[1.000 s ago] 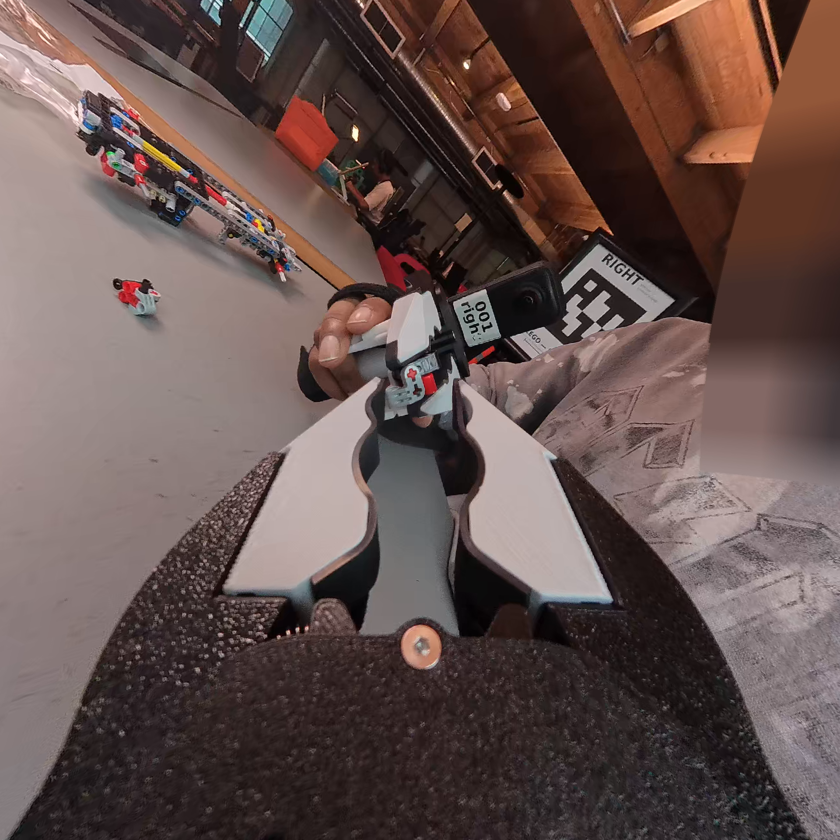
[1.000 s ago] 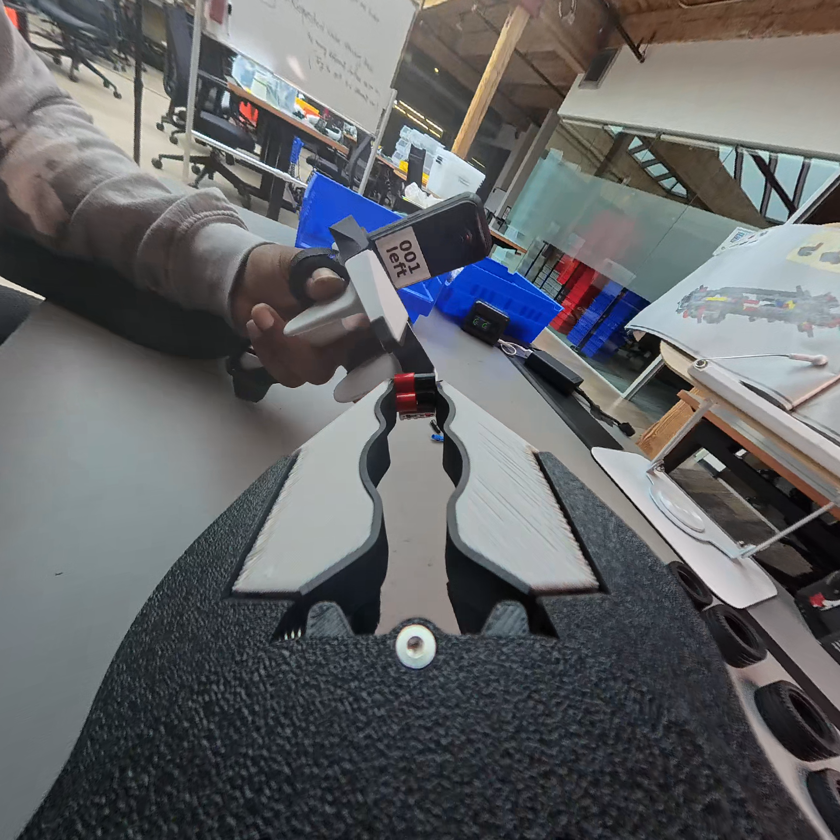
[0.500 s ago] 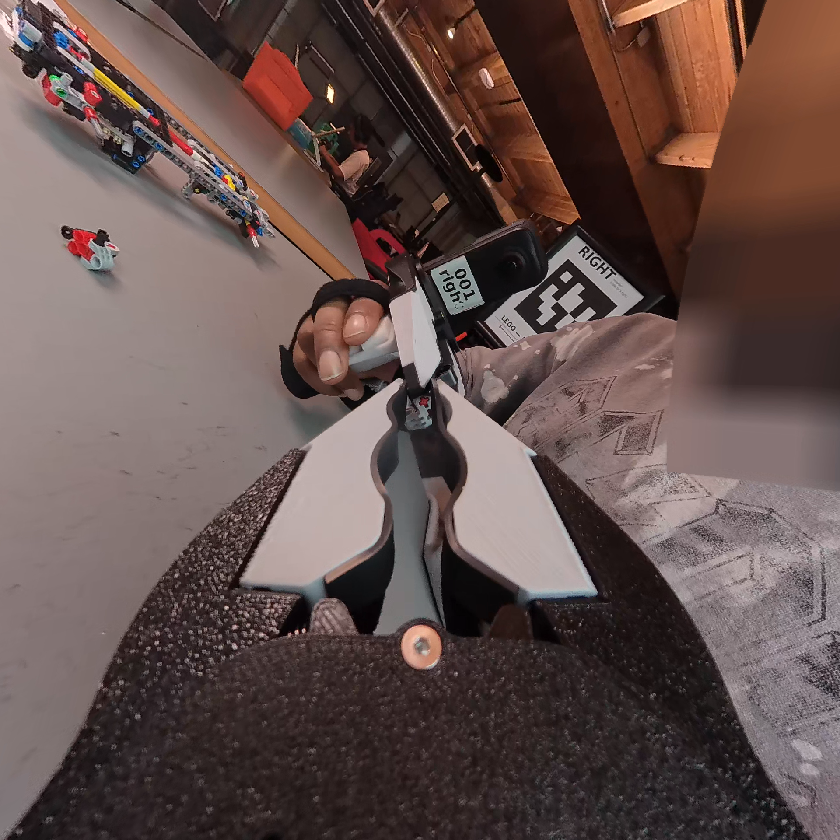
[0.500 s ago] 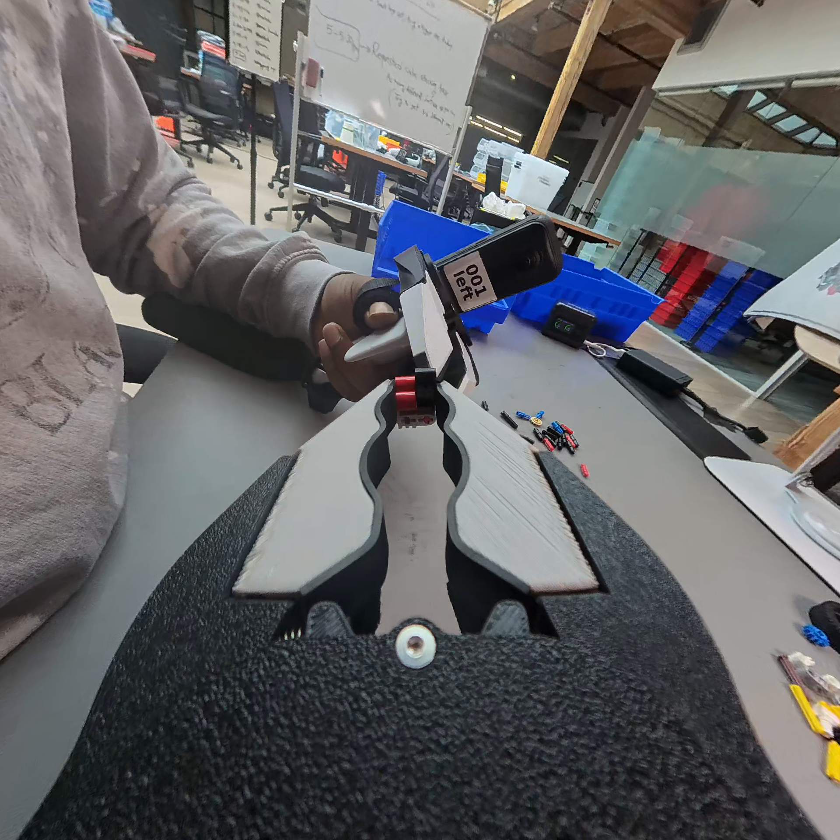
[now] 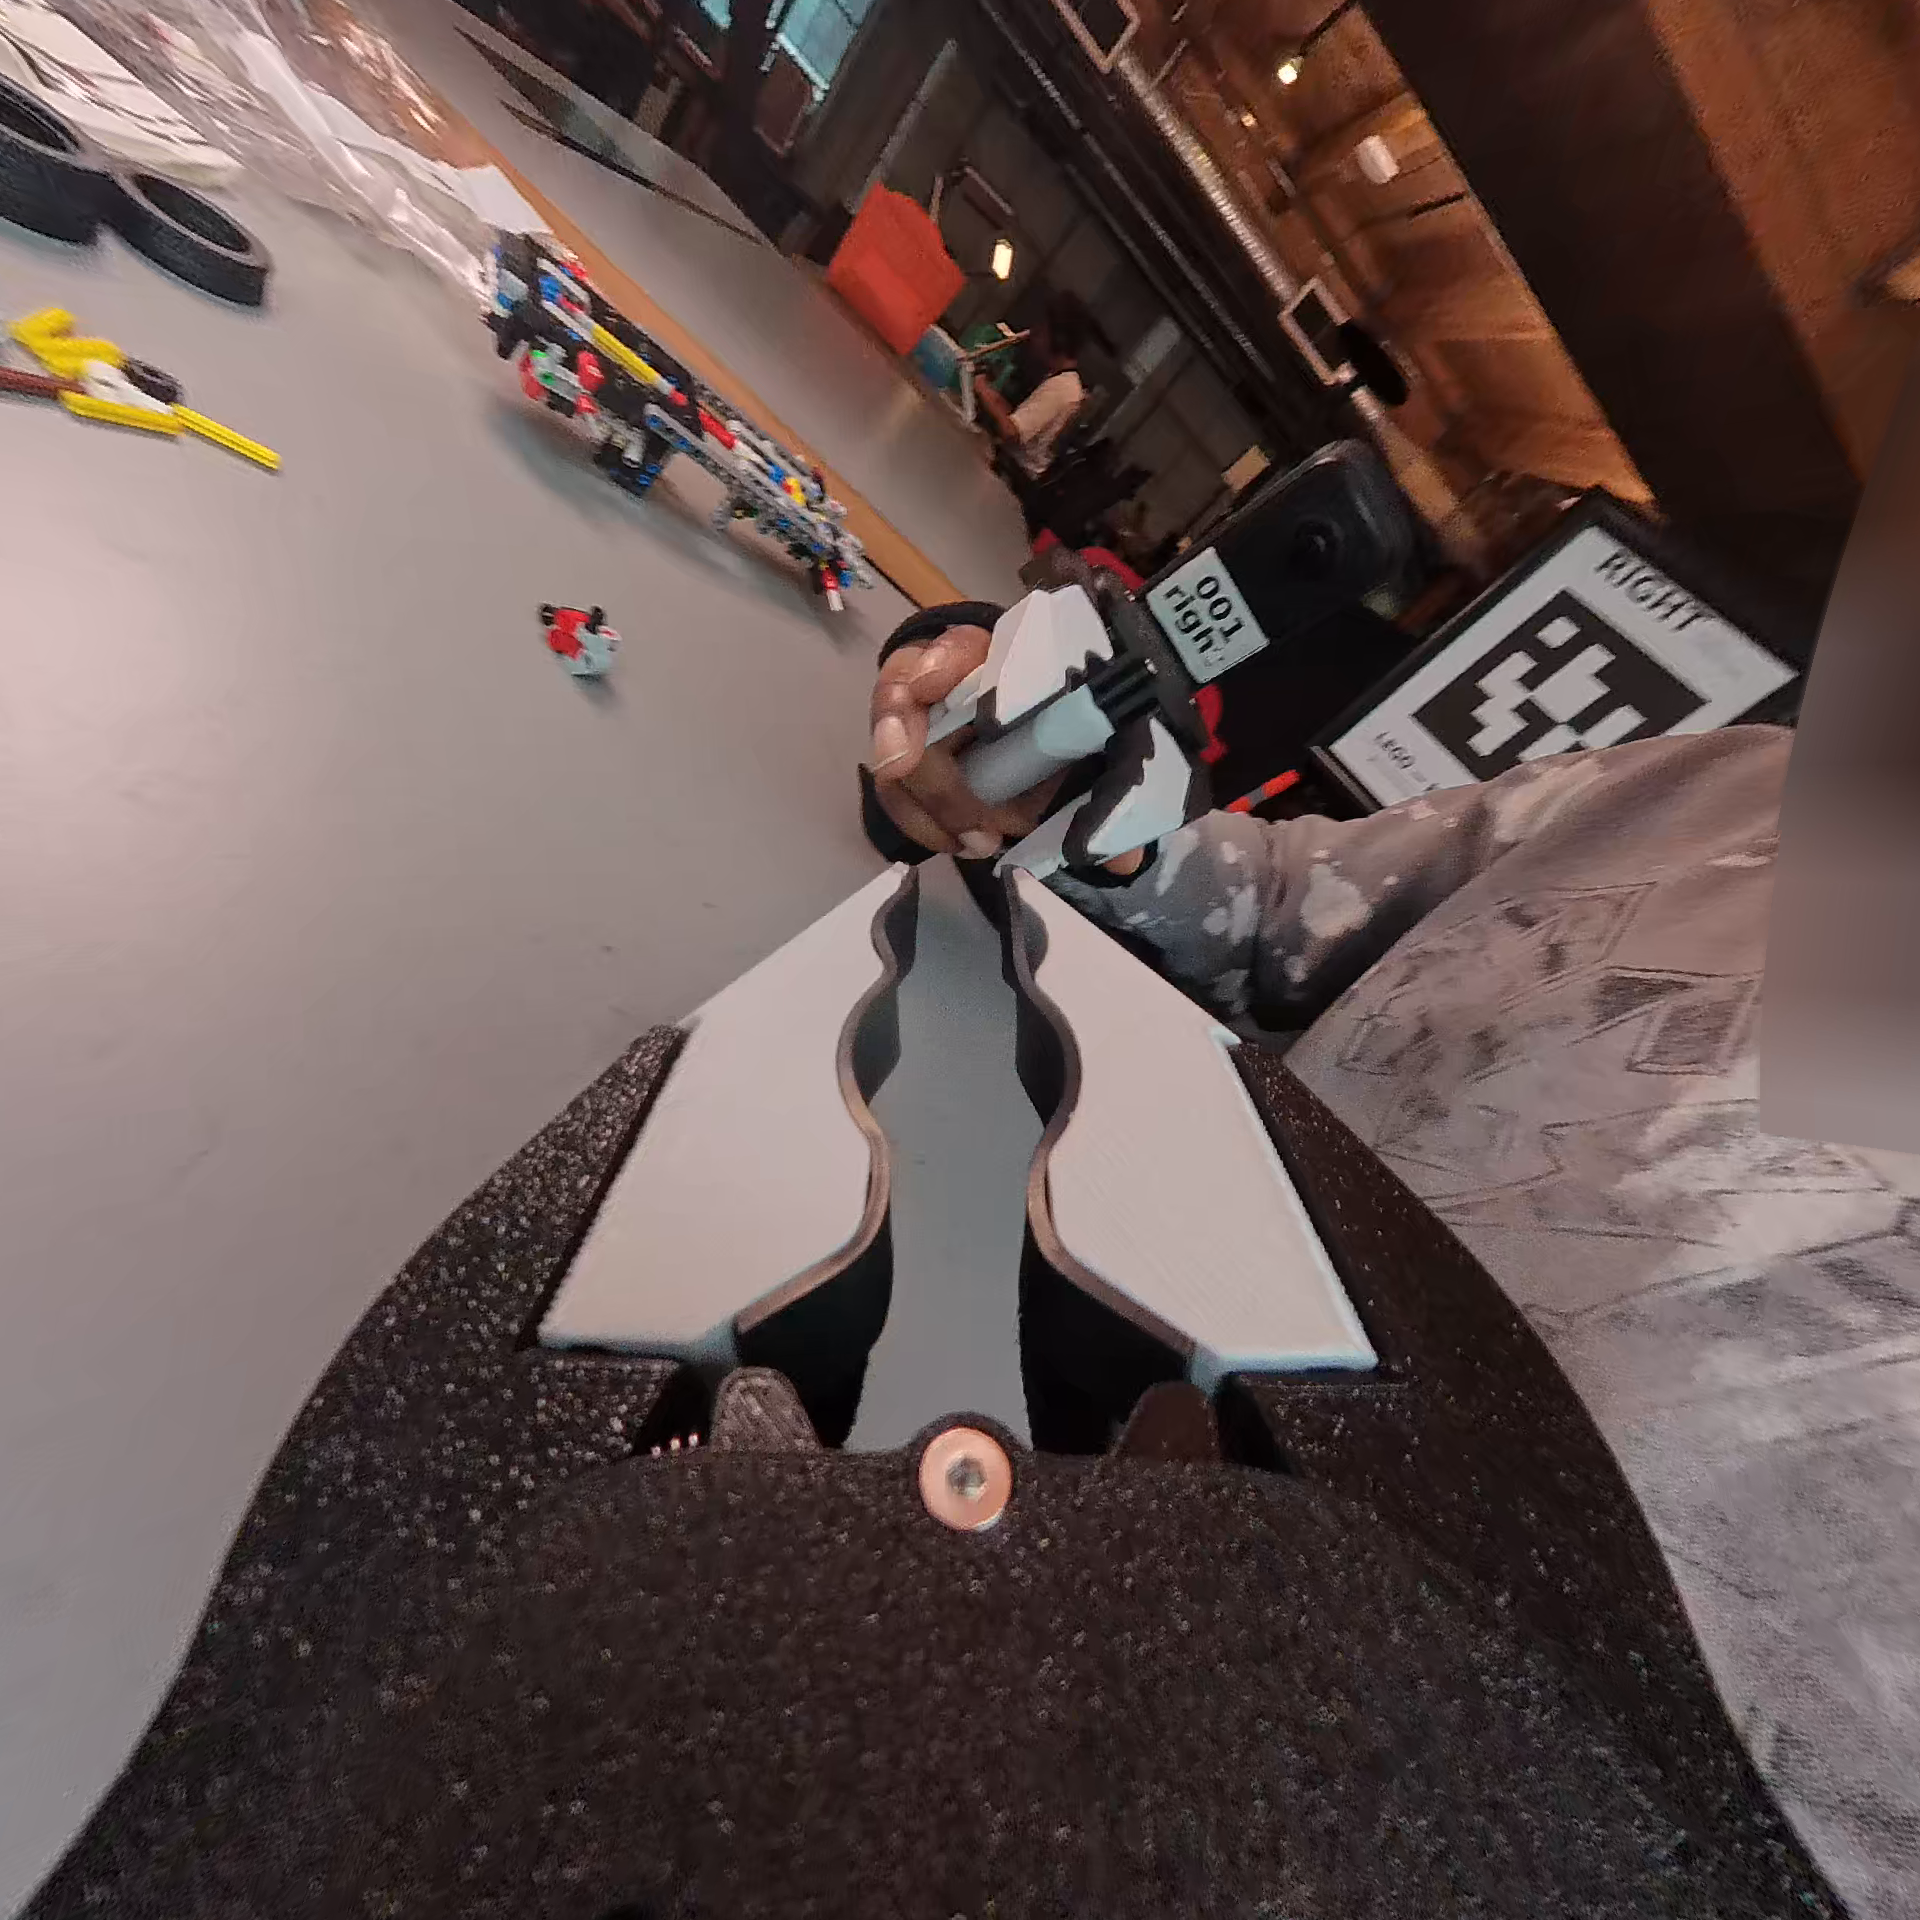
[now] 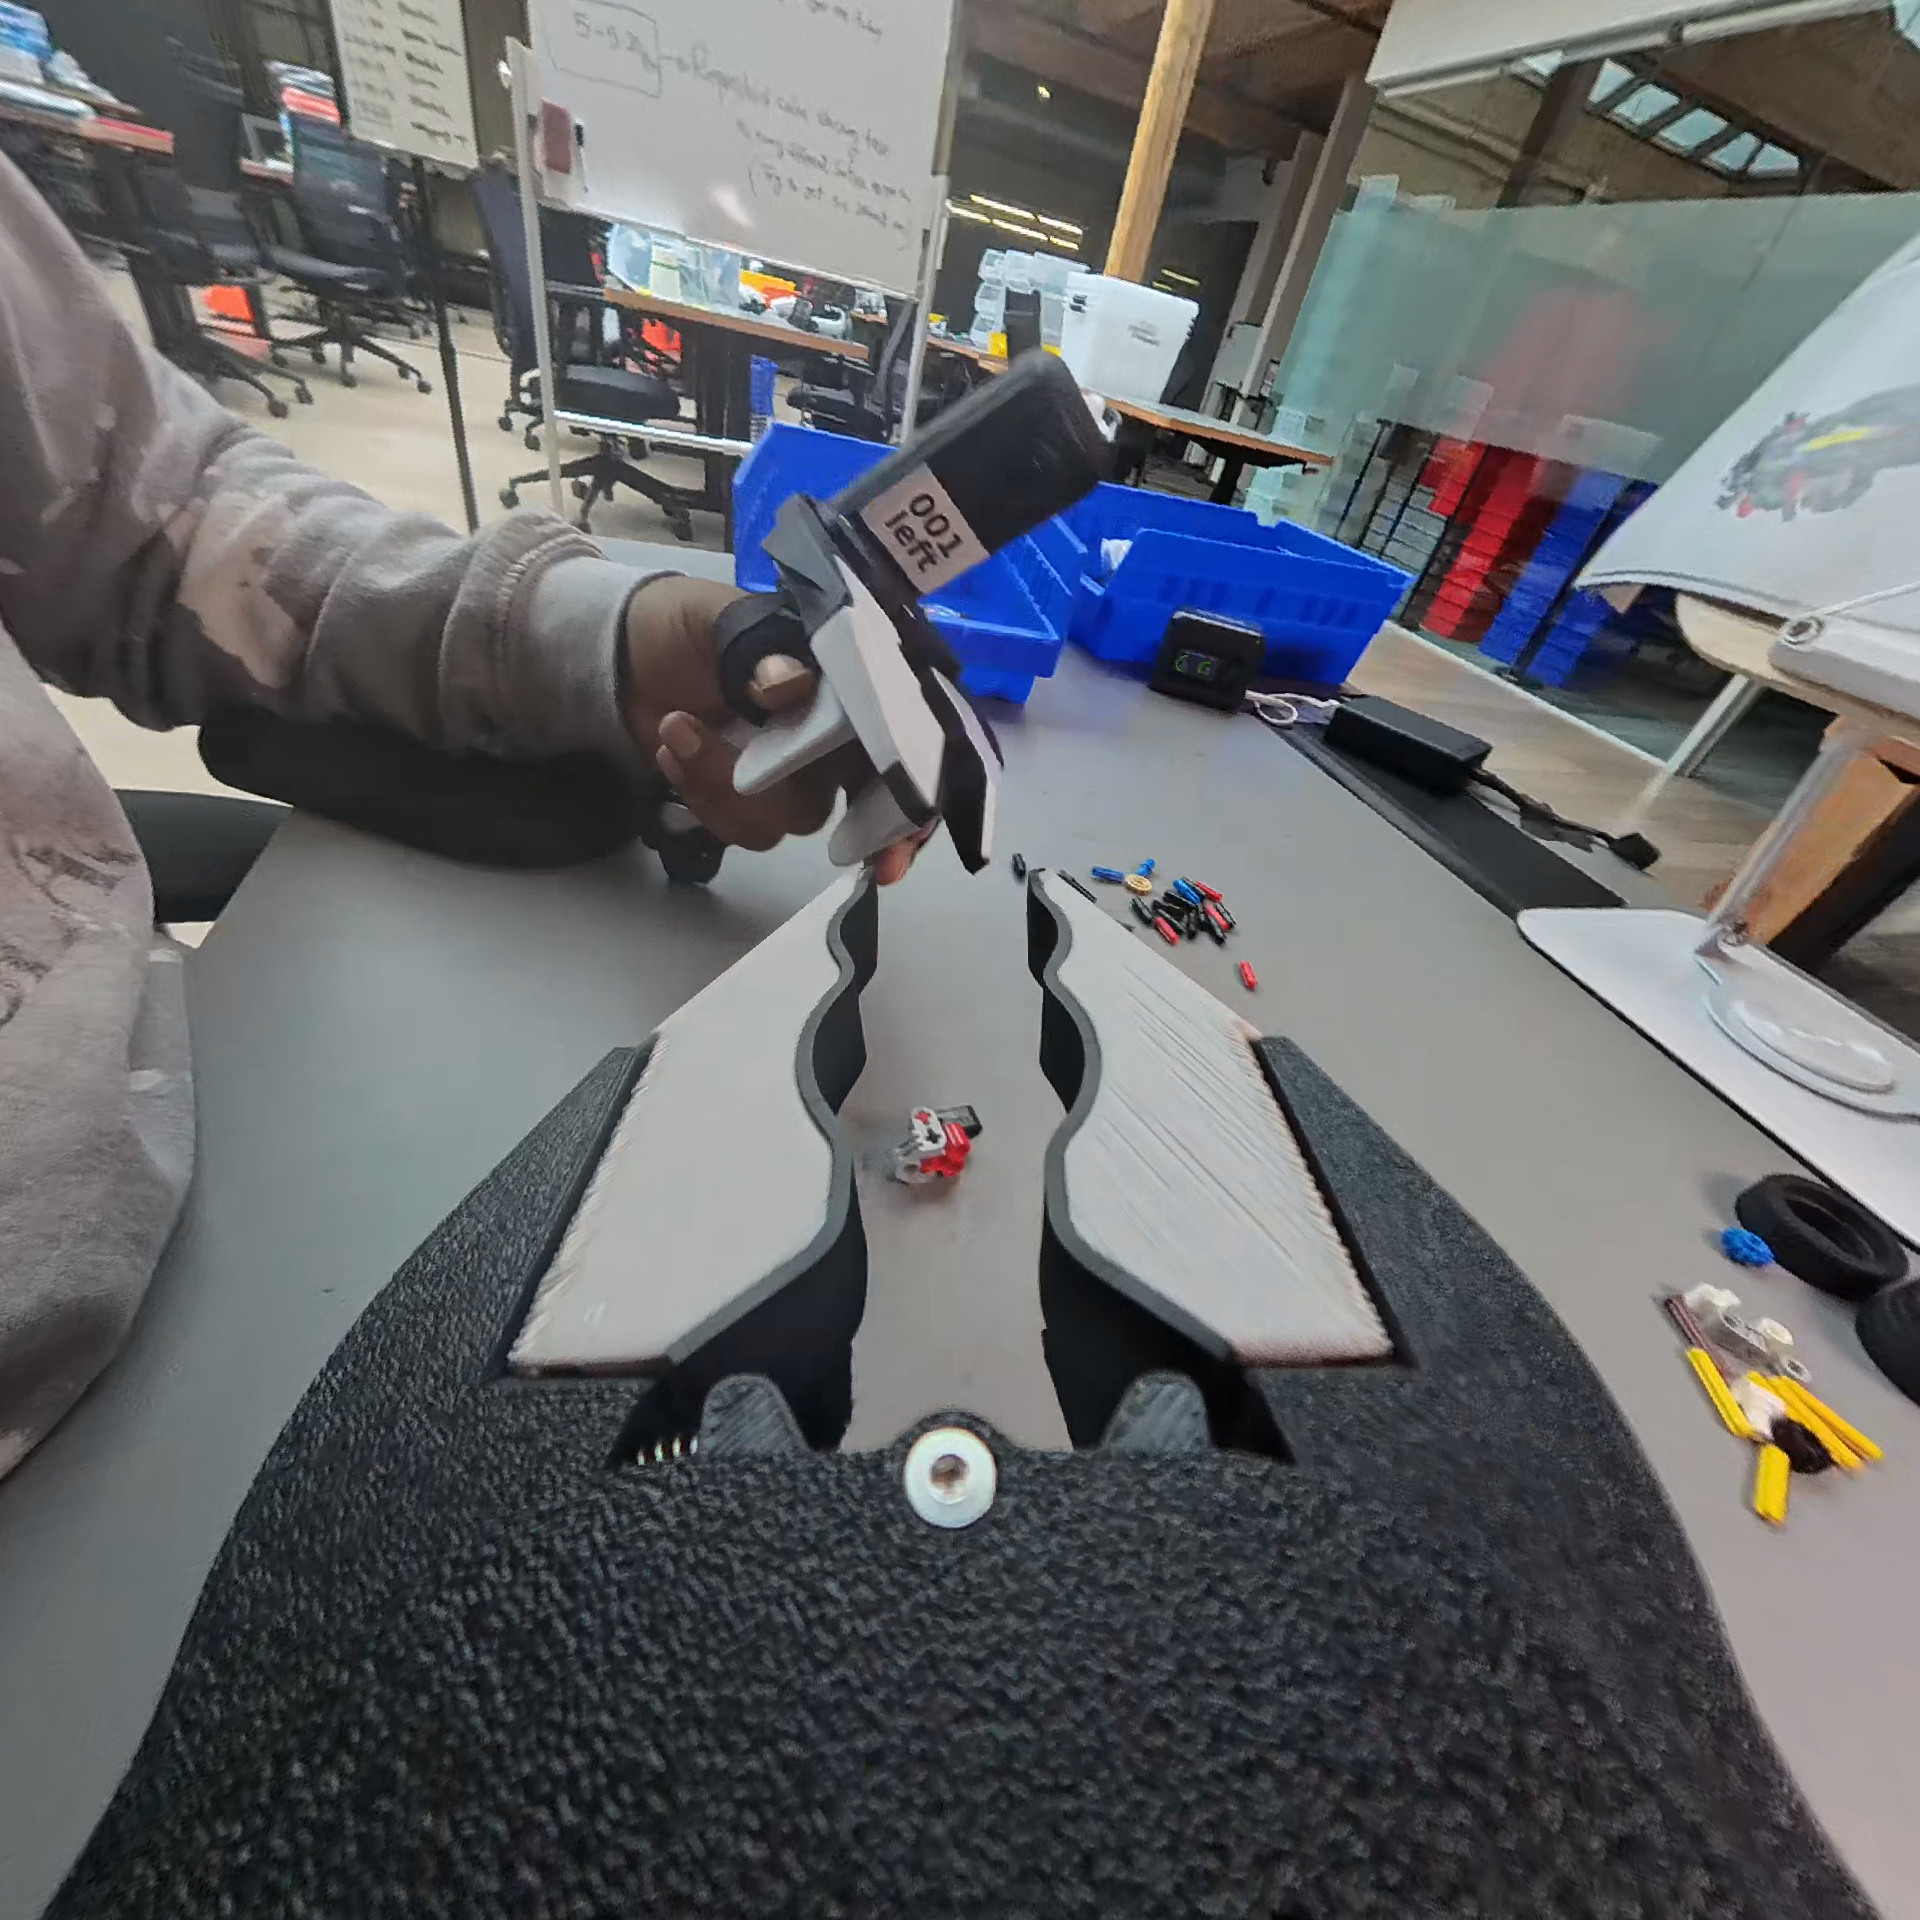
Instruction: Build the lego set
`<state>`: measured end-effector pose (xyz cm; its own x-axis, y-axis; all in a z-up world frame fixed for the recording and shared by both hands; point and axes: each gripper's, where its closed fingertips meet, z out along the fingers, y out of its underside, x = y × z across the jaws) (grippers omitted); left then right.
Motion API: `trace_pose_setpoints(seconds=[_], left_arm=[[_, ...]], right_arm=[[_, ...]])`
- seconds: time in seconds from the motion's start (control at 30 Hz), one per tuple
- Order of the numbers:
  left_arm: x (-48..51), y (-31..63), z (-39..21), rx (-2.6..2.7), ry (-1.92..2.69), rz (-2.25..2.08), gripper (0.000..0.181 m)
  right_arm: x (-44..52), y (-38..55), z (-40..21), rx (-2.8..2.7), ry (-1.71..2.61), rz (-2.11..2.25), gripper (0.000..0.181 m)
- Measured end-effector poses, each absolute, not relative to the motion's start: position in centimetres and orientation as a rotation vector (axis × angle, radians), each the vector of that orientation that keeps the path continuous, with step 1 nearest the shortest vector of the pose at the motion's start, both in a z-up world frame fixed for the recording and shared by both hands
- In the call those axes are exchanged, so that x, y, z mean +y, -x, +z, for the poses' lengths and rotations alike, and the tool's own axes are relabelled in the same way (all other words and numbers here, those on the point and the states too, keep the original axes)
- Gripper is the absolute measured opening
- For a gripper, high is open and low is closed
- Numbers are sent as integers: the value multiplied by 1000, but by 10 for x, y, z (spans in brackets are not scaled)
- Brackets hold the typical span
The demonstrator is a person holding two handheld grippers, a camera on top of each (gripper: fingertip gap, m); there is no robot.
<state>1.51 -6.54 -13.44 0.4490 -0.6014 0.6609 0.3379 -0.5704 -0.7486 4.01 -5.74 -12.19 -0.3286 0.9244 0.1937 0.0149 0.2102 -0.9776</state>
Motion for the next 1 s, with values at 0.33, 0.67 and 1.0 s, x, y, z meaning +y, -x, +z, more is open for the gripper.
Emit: trace_pose_setpoints(seconds=[0.33, 0.67, 1.0], left_arm=[[-56, 2, -184, 517, 2027, -587, 32], [-58, 9, -184, 529, 2026, -534, 32], [-67, -10, -149, 594, 1806, -631, 40]], right_arm=[[-37, -30, -203, -1898, 1207, 881, 27], [-45, -14, -228, -2026, 1308, 747, 9], [-68, -31, -118, -1457, 1409, 2134, 9]])
